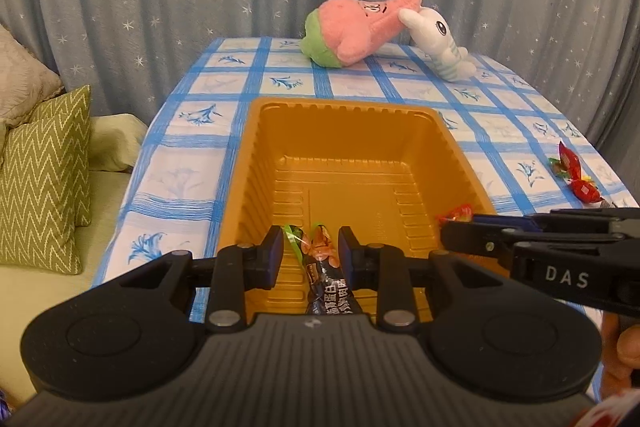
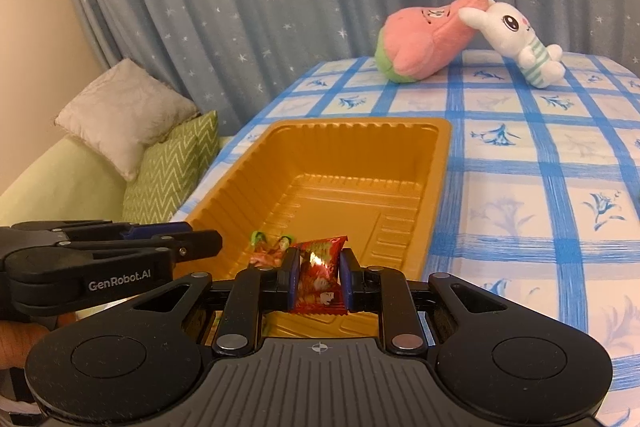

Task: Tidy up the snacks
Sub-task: 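Carry the snack bag into the orange tray and open the left gripper, then move both tools back toward the snack pile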

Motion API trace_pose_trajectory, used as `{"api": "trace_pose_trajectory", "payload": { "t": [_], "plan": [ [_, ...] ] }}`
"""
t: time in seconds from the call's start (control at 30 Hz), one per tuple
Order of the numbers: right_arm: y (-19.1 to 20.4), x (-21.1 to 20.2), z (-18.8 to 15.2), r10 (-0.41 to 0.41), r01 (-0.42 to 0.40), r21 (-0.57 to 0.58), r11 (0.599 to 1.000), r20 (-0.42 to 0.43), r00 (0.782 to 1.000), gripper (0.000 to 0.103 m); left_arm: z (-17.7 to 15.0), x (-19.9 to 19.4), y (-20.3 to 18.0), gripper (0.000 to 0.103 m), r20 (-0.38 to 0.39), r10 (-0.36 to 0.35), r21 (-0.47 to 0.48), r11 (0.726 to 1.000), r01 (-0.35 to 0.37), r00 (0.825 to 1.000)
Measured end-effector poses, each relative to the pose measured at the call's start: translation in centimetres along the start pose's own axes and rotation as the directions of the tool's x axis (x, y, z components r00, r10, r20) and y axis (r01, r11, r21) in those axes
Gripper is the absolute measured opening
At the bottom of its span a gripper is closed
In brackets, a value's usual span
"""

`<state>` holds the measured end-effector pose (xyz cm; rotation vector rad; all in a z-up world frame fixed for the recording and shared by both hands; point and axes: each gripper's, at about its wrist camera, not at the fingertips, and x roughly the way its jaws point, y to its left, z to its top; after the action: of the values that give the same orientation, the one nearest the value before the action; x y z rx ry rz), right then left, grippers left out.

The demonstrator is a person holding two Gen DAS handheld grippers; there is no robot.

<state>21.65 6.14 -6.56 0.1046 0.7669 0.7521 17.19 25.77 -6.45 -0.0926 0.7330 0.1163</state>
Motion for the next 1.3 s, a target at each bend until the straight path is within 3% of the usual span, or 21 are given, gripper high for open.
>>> {"api": "trace_pose_trajectory", "payload": {
  "t": [0.07,0.1,0.13,0.17,0.47,0.63,1.03,1.3],
  "plan": [
    [-0.2,0.2,0.1,0.021,-0.021,0.023,1.0,-0.01,1.0,0.025,0.0,-0.4,0.1,0.027,0.004,-0.001,-0.007,1.0,0.001,1.0],
    [-0.4,0.1,0.1,0.023,-0.022,0.034,0.999,-0.005,1.0,0.042,-0.1,-0.6,0.1,0.027,0.004,-0.001,-0.011,1.0,0.001,1.0],
    [-0.6,-0.2,0.1,0.016,-0.016,0.037,0.999,0.006,1.0,0.065,-0.1,-0.9,0.1,0.027,0.007,-0.001,-0.014,1.0,0.002,1.0],
    [-0.8,-0.7,0.0,0.01,-0.011,0.04,0.999,0.03,0.999,0.07,-0.2,-1.2,0.1,0.028,0.009,-0.002,-0.018,1.0,0.002,1.0],
    [-2.1,-5.9,0.4,-0.069,0.063,0.052,0.997,0.12,0.99,0.07,-0.5,-4.3,-1.6,0.035,0.025,-0.021,-0.042,0.999,0.022,0.999],
    [-2.4,-9.3,-1.0,-0.12,0.114,0.058,0.992,0.098,0.988,0.07,-0.6,-6.6,-3.3,0.039,0.035,-0.041,-0.062,0.997,0.043,0.999],
    [-3.1,-17.7,-4.6,-0.237,0.23,0.095,0.969,0.069,0.969,0.07,-1.7,-12.4,-8.0,0.069,0.059,-0.053,-0.081,0.995,0.057,0.997],
    [-4.2,-22.9,-6.2,-0.314,0.302,0.124,0.945,0.094,0.945,0.071,-3.1,-14.1,-13.0,0.086,0.061,-0.129,-0.032,0.991,0.131,0.99]
  ]
}}
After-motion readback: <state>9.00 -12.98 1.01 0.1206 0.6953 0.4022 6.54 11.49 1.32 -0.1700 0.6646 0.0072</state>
